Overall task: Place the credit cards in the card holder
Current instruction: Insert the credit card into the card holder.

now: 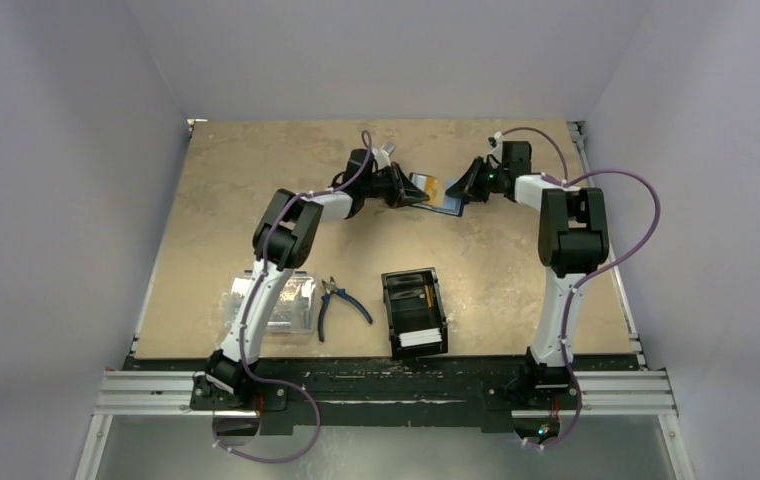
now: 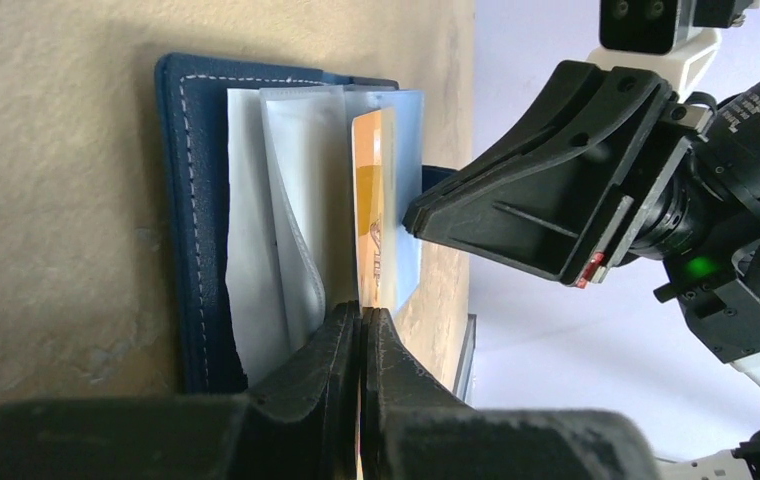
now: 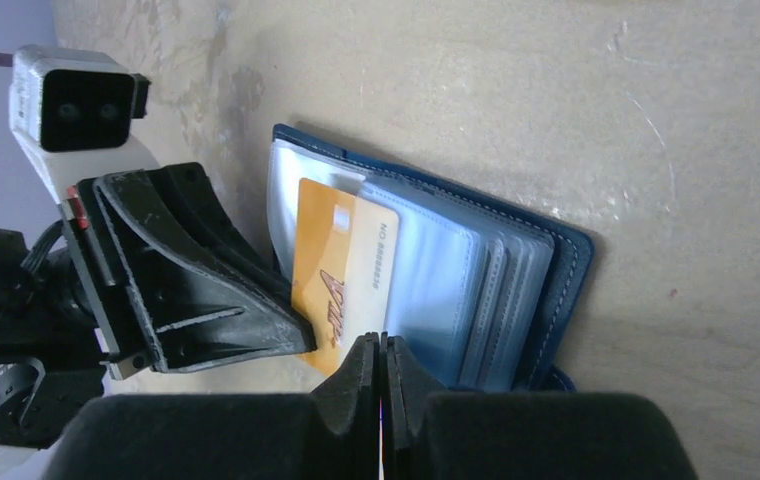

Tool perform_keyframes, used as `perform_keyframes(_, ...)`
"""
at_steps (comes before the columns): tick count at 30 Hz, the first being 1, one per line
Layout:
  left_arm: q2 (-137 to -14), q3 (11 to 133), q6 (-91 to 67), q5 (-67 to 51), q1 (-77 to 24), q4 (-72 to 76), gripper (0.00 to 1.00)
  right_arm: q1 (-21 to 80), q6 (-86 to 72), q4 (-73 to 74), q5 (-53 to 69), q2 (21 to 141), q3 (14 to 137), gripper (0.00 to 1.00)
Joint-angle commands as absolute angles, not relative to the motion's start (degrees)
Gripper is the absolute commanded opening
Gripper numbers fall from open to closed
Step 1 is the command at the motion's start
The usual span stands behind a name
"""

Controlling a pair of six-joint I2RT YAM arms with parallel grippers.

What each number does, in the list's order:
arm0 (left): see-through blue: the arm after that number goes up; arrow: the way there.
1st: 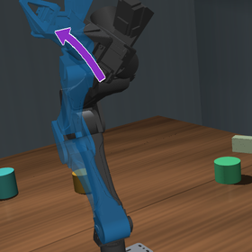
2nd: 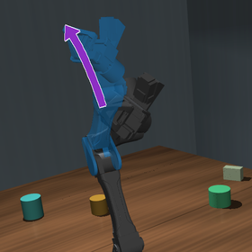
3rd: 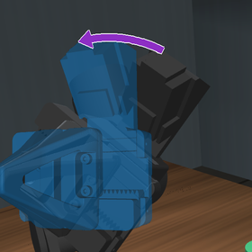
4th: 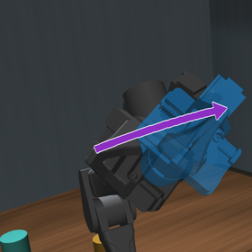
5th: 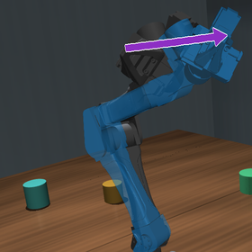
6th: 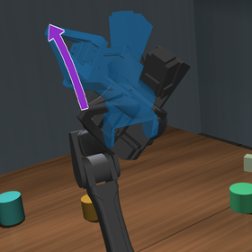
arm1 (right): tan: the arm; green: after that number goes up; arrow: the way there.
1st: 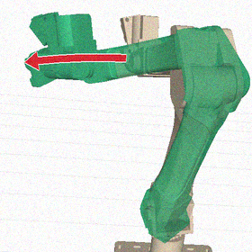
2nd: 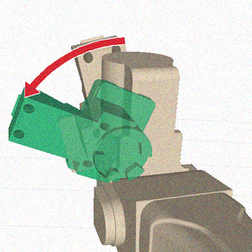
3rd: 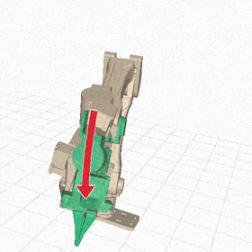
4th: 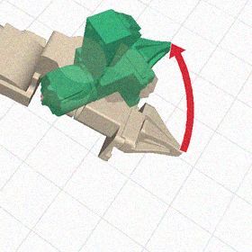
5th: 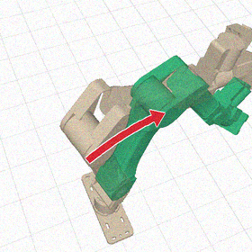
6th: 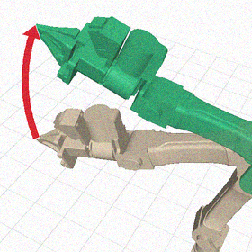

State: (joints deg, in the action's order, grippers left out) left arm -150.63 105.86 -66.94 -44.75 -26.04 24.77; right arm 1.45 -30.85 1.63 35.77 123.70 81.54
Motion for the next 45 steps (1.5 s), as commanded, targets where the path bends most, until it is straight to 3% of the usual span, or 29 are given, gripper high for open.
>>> perform_keyframes(1,-146.7,104.6,-63.8,-40.8,-27.1,23.1,0.00,0.2,-31.4,3.3,35.5,119.5,79.8,0.09)
perform_keyframes(5,-146.7,106.2,-61.3,-40.2,-27.8,19.7,0.00,-2.5,-31.2,3.1,36.0,119.4,78.7,0.18)
perform_keyframes(15,-146.9,109.6,-56.4,-37.3,-29.1,12.2,0.00,-2.6,-29.3,3.9,35.4,120.1,78.8,0.24)
perform_keyframes(27,-148.7,117.1,-51.3,-33.9,-32.3,2.6,0.00,-1.5,-30.0,1.0,38.7,122.8,79.6,0.07)
perform_keyframes(34,-148.3,119.1,-47.5,-32.2,-33.0,-3.2,0.00,-1.5,-30.1,0.5,39.0,122.7,79.6,0.06)
perform_keyframes(35,-148.0,119.4,-46.4,-31.7,-32.9,-4.4,0.01,-1.5,-30.1,0.4,39.0,122.7,79.6,0.06)
perform_keyframes(41,-145.8,121.1,-41.5,-25.6,-32.7,-9.9,0.32,-1.5,-30.0,0.5,38.9,122.9,79.7,0.06)
perform_keyframes(45,-145.3,121.9,-39.8,-21.9,-32.8,-10.3,0.41,-1.5,-29.8,0.6,38.7,122.9,79.7,0.06)
